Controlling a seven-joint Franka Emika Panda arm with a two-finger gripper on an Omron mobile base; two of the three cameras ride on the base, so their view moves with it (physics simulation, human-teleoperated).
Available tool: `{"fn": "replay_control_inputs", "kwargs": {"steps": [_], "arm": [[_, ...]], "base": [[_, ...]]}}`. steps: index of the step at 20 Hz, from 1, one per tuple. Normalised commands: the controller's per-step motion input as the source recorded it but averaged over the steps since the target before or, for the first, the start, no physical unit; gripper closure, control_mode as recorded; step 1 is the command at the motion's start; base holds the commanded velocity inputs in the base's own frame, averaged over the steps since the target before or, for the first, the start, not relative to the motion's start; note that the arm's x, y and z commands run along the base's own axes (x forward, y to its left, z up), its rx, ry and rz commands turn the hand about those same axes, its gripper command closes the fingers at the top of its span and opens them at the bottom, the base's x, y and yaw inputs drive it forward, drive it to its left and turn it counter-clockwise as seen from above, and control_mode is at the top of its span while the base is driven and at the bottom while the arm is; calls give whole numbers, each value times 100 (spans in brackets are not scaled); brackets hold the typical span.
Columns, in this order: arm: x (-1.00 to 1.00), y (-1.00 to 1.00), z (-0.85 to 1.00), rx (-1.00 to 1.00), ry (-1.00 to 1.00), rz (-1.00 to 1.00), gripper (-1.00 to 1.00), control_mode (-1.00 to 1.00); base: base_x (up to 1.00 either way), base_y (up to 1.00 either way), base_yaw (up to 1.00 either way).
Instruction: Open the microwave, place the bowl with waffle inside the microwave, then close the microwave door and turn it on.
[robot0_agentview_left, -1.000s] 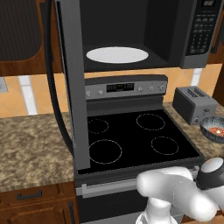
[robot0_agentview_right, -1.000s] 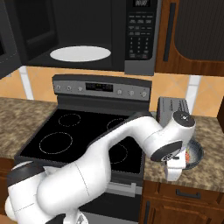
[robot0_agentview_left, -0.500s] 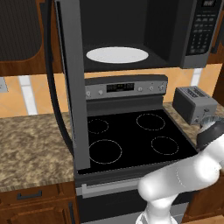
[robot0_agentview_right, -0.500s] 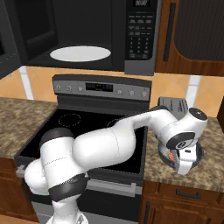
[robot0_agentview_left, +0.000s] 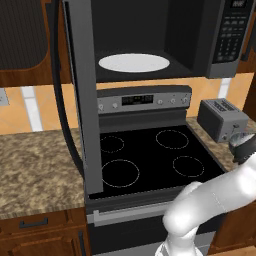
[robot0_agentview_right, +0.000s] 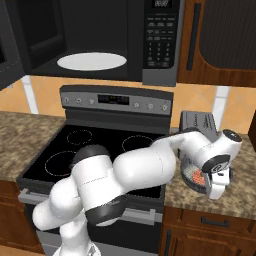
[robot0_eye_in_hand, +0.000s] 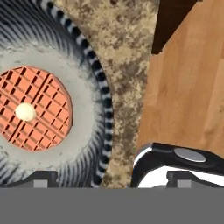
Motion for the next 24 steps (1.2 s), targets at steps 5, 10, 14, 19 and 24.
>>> {"fn": "replay_control_inputs", "kwargs": {"steps": [5, 10, 14, 19, 24], "arm": [[32, -35, -32, 5, 1, 0, -100, -100], [22, -10, -27, 0, 1, 0, -100, -100], [0, 0, -39, 0, 0, 0, -100, -100], [0, 1, -49, -1, 1, 0, -100, -100], [0, 26, -28, -3, 0, -3, -100, -100]], "base": [[0, 0, 0], [0, 0, 0], [0, 0, 0], [0, 0, 0], [0, 0, 0]]}}
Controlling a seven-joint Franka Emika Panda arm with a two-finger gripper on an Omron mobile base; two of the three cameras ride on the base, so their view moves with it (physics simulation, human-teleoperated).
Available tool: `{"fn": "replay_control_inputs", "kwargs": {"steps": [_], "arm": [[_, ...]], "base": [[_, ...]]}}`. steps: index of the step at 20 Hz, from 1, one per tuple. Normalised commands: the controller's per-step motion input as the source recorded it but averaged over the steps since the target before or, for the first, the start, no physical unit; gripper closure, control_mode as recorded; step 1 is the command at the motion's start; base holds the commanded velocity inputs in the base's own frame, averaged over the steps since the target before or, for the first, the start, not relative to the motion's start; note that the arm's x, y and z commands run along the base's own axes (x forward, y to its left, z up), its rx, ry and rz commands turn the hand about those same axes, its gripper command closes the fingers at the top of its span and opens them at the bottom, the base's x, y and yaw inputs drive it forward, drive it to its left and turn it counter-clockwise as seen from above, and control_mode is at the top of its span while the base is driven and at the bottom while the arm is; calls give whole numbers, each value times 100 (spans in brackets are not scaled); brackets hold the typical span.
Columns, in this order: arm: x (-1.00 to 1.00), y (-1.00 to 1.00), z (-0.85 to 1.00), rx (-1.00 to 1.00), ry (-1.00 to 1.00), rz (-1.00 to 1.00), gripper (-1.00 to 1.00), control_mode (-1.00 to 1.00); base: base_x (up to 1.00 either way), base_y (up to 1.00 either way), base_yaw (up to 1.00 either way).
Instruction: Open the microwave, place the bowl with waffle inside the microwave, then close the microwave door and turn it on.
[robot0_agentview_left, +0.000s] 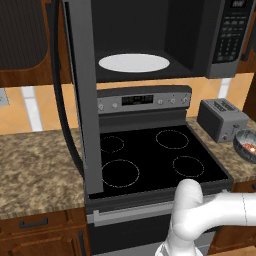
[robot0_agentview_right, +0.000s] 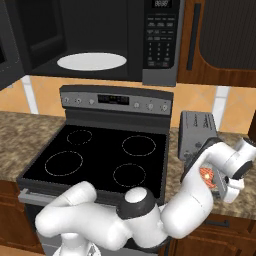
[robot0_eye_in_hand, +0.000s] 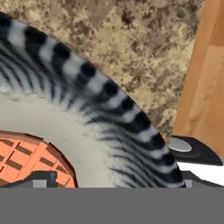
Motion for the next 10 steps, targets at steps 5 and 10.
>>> {"fn": "replay_control_inputs", "kwargs": {"steps": [5, 10], "arm": [[0, 28, -11, -2, 0, -6, 100, -100], [0, 1, -4, -1, -6, -8, 100, -100]], "base": [[0, 0, 0], [0, 0, 0]]}}
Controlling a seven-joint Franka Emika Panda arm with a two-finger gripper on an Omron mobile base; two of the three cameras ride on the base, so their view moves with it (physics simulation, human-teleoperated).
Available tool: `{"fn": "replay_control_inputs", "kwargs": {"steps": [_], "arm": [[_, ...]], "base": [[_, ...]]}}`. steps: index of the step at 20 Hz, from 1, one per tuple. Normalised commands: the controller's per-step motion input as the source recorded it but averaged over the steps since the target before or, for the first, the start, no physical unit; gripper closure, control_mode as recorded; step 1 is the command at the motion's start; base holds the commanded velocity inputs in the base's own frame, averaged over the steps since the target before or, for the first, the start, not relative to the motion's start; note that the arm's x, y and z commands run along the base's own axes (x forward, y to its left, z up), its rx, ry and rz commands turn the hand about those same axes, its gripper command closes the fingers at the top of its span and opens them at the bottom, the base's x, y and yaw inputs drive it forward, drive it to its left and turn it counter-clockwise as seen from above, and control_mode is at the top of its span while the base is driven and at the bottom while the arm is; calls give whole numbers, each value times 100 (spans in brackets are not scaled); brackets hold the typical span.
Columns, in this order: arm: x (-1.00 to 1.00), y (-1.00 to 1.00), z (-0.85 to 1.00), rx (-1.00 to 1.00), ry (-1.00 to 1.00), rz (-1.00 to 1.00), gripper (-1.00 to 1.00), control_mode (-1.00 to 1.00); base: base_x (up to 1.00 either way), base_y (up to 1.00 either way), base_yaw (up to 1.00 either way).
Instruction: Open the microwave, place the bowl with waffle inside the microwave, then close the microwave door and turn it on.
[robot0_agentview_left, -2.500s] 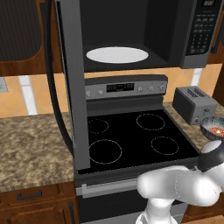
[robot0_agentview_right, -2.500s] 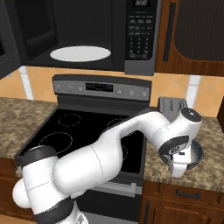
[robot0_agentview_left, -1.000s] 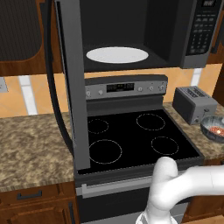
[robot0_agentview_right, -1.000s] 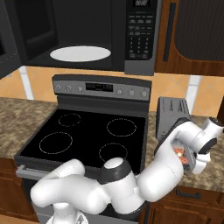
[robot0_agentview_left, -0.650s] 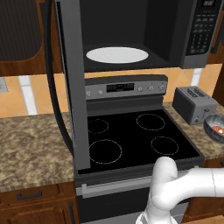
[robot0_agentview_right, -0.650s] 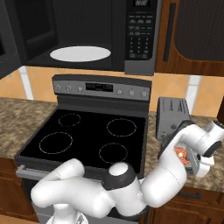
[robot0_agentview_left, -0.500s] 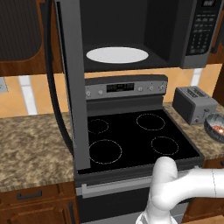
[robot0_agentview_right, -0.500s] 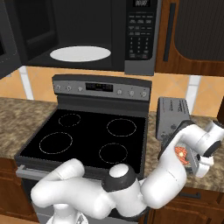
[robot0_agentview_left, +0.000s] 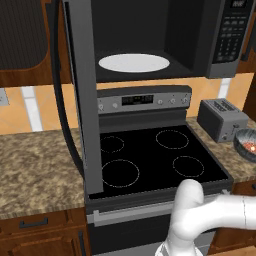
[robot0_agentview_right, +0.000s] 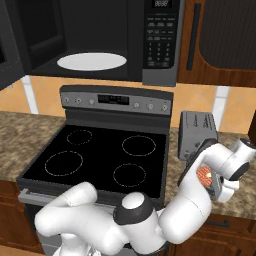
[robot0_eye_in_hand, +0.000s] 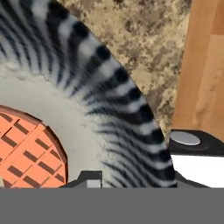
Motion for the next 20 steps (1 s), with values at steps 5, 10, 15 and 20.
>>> {"fn": "replay_control_inputs", "kwargs": {"steps": [5, 10, 15, 20], "arm": [[0, 9, 0, -12, 0, -1, 100, -100], [-26, -3, 10, -6, -24, -1, 100, -100], [-89, -5, 22, 4, -64, -4, 100, -100], [-95, 19, 78, 3, -44, -5, 100, -100]], "base": [[0, 0, 0], [0, 0, 0], [0, 0, 0], [0, 0, 0]]}}
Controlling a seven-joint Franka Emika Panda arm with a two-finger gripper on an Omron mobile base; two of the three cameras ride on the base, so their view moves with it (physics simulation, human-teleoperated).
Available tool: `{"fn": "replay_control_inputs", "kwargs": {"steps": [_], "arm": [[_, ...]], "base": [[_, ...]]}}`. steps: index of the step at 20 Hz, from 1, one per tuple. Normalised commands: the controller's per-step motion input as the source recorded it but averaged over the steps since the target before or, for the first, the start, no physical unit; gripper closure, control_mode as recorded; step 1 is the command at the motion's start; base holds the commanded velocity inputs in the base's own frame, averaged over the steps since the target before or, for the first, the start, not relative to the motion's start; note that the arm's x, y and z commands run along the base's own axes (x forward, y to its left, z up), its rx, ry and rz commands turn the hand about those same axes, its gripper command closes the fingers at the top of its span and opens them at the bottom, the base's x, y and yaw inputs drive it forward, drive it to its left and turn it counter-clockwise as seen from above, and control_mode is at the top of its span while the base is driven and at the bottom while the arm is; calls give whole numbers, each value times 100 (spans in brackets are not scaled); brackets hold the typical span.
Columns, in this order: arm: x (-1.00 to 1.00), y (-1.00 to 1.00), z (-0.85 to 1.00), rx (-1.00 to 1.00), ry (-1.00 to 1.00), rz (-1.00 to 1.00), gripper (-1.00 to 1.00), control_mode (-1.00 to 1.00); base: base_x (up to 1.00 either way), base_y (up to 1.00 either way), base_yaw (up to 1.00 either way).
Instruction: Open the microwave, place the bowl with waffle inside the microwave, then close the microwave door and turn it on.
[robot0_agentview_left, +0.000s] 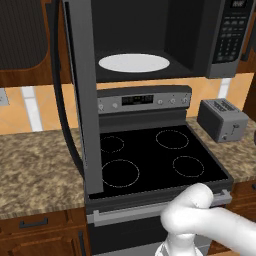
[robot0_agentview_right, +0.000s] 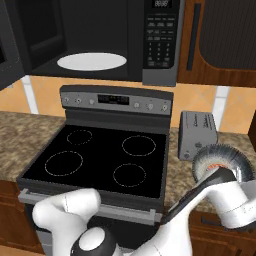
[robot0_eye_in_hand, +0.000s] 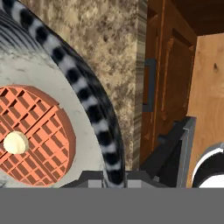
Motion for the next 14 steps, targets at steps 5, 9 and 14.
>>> {"fn": "replay_control_inputs", "kwargs": {"steps": [5, 9, 14], "arm": [[-94, 58, 100, 0, -6, -2, 100, -100], [-47, 95, 100, 0, 0, 0, 100, -100], [-4, 100, 84, -7, 0, 2, 100, -100]], "base": [[0, 0, 0], [0, 0, 0], [0, 0, 0]]}}
